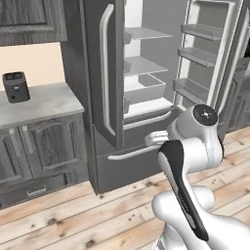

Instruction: Pick the mango and pear from the fridge and place them on the plate next to the blender to make a fruit smoothie.

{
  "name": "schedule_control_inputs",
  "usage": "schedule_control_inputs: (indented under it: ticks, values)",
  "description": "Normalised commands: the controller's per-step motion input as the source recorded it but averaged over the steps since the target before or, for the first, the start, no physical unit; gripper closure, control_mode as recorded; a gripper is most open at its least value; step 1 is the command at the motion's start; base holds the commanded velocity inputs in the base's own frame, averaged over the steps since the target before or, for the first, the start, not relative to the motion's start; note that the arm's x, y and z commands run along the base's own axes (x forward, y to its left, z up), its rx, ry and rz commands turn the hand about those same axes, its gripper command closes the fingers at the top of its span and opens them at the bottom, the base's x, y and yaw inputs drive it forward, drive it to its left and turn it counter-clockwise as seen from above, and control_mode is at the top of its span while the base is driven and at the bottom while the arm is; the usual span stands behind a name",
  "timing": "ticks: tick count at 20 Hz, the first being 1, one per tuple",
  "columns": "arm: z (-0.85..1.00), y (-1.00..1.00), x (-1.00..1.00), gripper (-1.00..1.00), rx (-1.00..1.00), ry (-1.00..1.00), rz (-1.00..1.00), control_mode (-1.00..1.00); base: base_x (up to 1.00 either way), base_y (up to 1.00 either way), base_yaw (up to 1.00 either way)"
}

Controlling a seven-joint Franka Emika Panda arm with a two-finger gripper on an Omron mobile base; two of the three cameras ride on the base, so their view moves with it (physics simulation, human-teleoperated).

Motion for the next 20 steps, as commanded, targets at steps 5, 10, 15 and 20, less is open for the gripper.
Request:
schedule_control_inputs:
  ticks: [5,10,15,20]
  values:
    - [0.00,0.00,0.00,-1.00,0.00,0.00,0.00,1.00,0.27,-0.48,0.03]
    - [0.00,0.00,0.00,-1.00,0.00,0.00,0.00,1.00,0.96,0.54,-0.21]
    - [0.00,0.00,0.00,-1.00,0.00,0.00,0.00,1.00,0.02,-0.78,-0.44]
    - [0.00,0.00,0.00,-1.00,0.00,0.00,0.00,1.00,0.24,-0.69,-0.15]
